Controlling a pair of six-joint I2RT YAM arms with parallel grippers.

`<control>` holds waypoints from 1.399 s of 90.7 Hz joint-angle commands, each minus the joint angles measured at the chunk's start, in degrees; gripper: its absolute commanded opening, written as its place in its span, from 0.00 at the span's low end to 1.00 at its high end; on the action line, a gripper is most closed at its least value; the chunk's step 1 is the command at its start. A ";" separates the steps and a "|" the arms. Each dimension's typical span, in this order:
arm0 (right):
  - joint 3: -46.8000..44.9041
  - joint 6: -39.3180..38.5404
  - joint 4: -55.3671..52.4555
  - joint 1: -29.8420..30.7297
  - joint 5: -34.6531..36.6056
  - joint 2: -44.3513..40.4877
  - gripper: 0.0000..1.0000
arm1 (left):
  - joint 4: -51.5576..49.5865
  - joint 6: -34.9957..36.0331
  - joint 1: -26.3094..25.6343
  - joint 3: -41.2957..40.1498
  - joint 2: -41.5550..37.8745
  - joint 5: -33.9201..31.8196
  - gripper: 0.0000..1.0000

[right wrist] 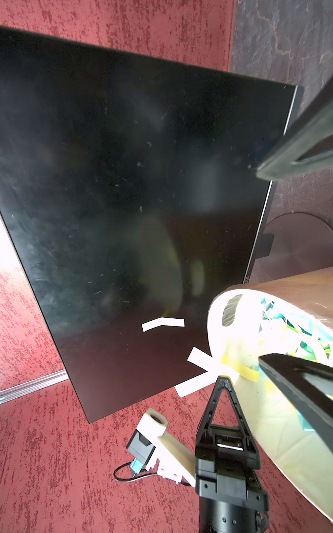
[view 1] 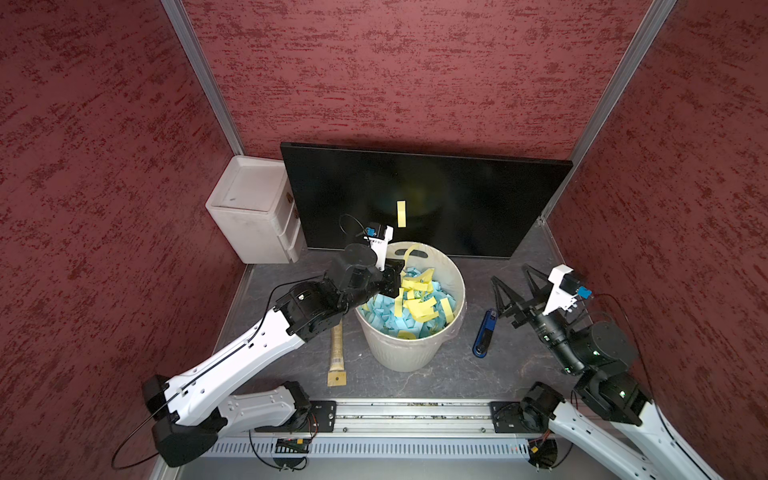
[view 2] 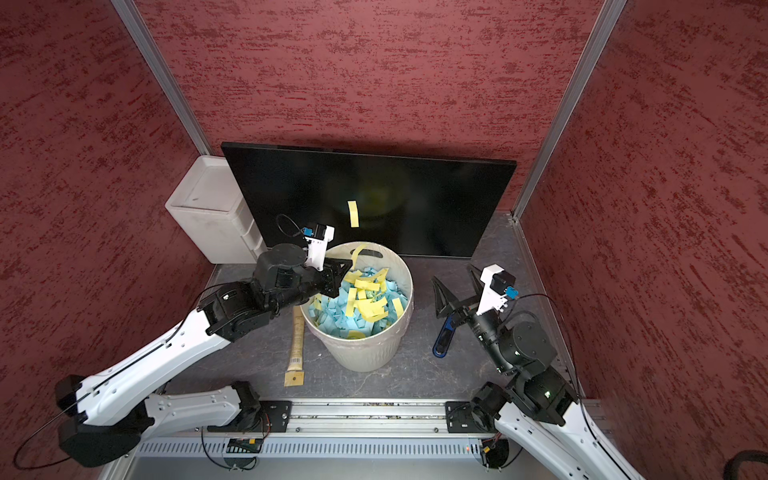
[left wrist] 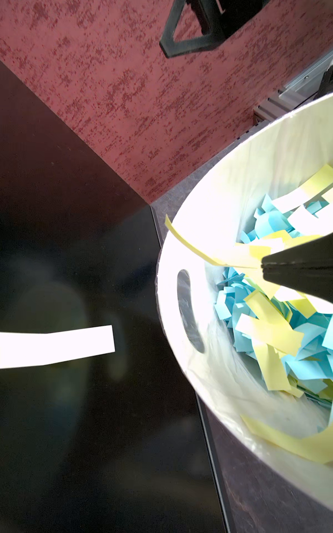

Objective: Remove the sticky note from the monitor
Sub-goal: Place the sticky note in the trash bin.

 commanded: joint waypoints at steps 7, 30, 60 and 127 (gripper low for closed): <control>0.03 0.09 -0.46 0.33 1.54 -0.01 0.98 | -1.12 3.14 -0.16 1.49 1.47 -3.35 0.00; 0.02 -0.15 -0.03 0.34 1.68 0.60 0.98 | -1.98 3.99 -0.12 1.44 2.64 -5.32 0.06; 0.46 -0.25 0.53 0.34 1.52 1.64 0.98 | -1.47 4.05 0.24 1.12 2.19 -5.69 0.23; 0.20 -0.97 0.03 0.33 2.36 0.79 0.98 | 10.77 -7.23 18.07 -3.56 -2.12 23.27 0.96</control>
